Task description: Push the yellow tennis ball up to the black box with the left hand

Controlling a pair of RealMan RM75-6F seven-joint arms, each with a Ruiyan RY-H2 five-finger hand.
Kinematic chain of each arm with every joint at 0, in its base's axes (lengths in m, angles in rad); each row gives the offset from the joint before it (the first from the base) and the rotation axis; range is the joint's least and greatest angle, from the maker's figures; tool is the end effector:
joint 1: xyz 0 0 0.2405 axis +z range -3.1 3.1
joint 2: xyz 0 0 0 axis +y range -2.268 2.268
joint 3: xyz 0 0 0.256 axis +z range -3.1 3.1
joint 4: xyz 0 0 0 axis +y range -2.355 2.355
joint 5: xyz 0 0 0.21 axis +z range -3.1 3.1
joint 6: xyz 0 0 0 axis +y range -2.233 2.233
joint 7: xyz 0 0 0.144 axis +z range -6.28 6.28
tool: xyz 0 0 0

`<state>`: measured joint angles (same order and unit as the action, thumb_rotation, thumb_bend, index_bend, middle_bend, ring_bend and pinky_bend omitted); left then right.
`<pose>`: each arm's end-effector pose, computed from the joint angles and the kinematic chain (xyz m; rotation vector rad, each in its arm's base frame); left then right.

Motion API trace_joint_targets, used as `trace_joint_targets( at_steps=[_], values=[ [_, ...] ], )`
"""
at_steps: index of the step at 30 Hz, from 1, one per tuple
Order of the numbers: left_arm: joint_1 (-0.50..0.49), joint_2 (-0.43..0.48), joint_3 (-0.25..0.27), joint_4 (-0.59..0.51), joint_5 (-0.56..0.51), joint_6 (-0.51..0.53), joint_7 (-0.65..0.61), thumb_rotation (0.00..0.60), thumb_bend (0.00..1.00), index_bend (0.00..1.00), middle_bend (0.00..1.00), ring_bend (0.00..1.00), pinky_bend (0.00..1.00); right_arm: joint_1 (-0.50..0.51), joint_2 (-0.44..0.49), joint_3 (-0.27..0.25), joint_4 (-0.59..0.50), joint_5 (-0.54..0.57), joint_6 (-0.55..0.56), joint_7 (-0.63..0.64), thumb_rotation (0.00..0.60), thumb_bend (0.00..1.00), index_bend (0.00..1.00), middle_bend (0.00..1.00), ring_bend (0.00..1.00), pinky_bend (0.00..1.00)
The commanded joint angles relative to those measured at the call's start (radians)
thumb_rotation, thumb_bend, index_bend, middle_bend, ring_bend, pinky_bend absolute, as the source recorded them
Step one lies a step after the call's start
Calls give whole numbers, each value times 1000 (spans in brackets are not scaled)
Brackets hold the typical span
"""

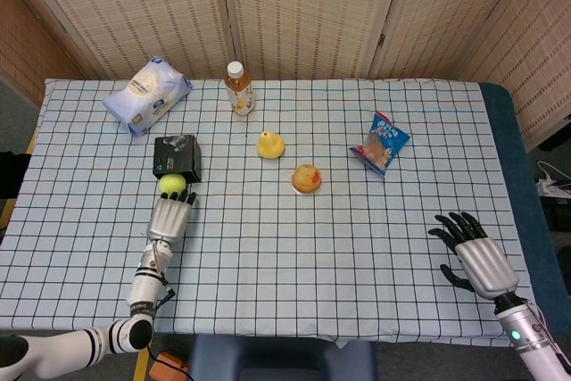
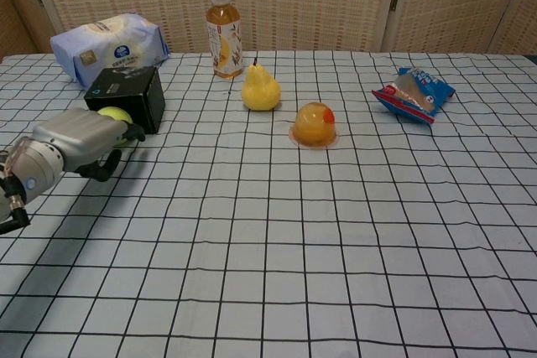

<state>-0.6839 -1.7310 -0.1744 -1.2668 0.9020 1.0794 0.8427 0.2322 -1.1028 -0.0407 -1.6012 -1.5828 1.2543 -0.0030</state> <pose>-0.2013 0.3447 -0.0435 -1.7376 -0.6855 -0.4871 -0.2993 -0.2006 0.1197 1.7288 -0.9663 0.7955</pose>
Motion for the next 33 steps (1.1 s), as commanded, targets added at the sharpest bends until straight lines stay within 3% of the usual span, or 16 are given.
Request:
trace_joint_targets(
  at_steps=[1,9,14,33],
  values=[
    [-6,-2,-5,8,-10,-17,-13,600,668,174,150,117,252,0,-1,0,1,1,-1,-1,600,290,235,76,19,0],
    [-29,9,-19,8,-43,-55,-31,600,604,128,87,68,226,3,-3,2,3,9,-8,-4,600,290,235,76,19,0],
    [-38,12,-13,7,-43,-67,-42,600,603,28,0,0,222,2,-4,2,7,4,-3,-2,600,290,235,76,19,0],
    [-51,47,4,-32,-62,-78,-73,600,603,0,0,0,196,2,-5,2,10,1,2,2,600,290,235,76,19,0]
  ],
)
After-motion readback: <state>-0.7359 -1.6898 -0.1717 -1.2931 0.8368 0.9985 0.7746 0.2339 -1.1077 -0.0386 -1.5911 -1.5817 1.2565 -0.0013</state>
